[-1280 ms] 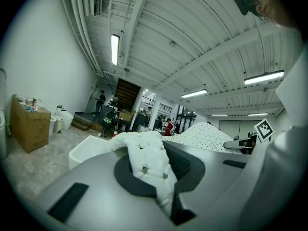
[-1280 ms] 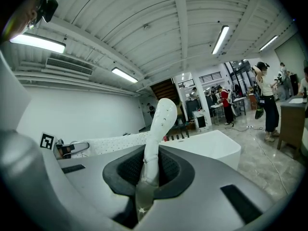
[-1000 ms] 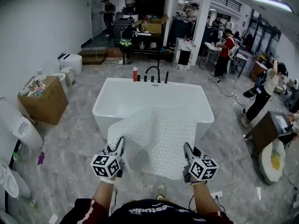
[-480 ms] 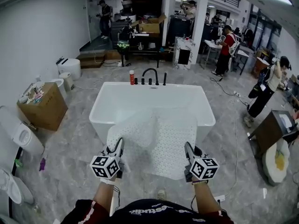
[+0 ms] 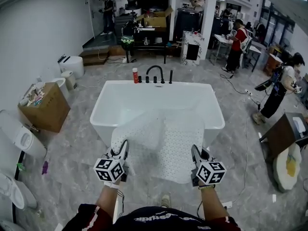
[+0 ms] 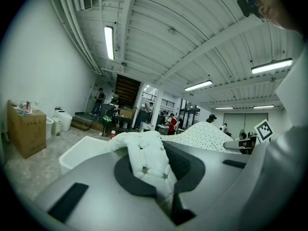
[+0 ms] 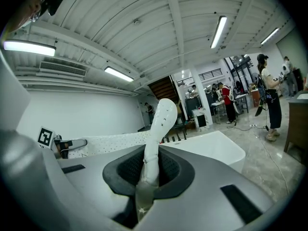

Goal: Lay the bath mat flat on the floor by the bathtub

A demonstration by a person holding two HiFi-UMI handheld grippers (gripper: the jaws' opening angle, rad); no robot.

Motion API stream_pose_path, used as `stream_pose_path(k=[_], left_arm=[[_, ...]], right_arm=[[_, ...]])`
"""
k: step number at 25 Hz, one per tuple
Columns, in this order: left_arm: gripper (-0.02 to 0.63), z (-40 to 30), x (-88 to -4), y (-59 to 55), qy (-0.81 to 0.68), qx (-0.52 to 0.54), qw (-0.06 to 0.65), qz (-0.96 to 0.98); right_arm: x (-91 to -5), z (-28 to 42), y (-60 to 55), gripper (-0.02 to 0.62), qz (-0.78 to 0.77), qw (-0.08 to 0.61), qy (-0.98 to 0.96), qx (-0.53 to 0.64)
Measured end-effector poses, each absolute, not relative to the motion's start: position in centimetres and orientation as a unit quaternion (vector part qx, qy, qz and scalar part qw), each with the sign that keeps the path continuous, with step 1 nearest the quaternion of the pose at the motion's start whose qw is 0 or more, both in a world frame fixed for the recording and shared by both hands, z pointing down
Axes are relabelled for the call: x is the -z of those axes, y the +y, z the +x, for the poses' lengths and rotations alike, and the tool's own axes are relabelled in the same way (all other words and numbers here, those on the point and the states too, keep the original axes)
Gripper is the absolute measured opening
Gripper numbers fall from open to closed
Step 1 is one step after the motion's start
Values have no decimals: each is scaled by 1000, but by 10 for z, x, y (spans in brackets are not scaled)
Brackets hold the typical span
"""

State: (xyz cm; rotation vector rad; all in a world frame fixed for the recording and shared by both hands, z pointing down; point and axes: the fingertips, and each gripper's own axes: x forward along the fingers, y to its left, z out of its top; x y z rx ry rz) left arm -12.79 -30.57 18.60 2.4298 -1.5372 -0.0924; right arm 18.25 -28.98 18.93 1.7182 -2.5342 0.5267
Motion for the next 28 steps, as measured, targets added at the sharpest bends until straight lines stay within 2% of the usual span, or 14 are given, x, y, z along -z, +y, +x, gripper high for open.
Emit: stream_pose_path(k=[11, 28], left_arm=[[32, -108, -219, -331, -537, 0, 127, 834], [32, -90, -285, -369, -556, -58, 145, 816]], right_arm=[[-236, 216, -313, 46, 561, 28, -804, -194], [-319, 224, -362, 46, 550, 59, -799, -234]])
